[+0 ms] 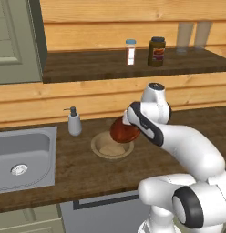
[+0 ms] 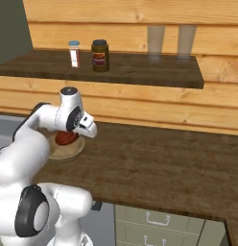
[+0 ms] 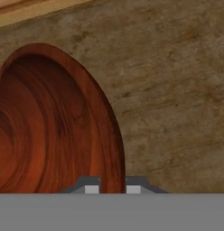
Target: Pick up the bowls on the counter and stack them on top of one another in the open cabinet. Place the smaller bowl on top of the larger bowl.
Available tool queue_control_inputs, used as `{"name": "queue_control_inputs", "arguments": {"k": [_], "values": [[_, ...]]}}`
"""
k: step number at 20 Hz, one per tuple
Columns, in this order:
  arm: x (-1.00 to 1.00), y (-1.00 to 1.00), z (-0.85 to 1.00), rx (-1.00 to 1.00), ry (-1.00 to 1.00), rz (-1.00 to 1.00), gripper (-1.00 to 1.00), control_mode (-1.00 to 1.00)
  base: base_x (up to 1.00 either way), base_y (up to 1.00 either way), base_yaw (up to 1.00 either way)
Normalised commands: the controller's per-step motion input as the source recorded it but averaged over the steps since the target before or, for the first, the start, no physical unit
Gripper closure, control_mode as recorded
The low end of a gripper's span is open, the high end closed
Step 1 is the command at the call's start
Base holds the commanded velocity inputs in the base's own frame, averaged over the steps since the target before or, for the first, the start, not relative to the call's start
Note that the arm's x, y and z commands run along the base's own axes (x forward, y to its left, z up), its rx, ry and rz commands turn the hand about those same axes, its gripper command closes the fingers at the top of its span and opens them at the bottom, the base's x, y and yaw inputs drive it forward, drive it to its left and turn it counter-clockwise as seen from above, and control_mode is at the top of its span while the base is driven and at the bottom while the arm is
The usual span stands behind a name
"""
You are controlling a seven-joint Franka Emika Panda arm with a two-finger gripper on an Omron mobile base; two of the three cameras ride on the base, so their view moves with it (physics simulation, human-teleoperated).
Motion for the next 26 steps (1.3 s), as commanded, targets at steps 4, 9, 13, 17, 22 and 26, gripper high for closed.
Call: {"name": "queue_control_inputs", "arguments": {"k": [4,9,13,17,22,26], "values": [[0.0,0.44,-0.56,-0.08,0.0,0.01,1.0,-1.0,0.0,0.0,0.0],[0.0,0.39,-0.39,-0.01,0.0,0.01,1.0,-1.0,0.0,0.0,0.0],[0.02,0.16,0.0,0.0,0.0,0.0,1.0,-1.0,0.0,0.0,0.0],[0.02,0.16,-0.01,0.0,0.01,0.0,1.0,-1.0,0.0,0.0,0.0],[0.04,0.11,-0.41,0.0,0.02,0.0,1.0,-1.0,0.0,0.0,0.0],[0.15,0.0,-0.32,0.0,0.0,0.0,1.0,-1.0,0.0,0.0,0.0]]}}
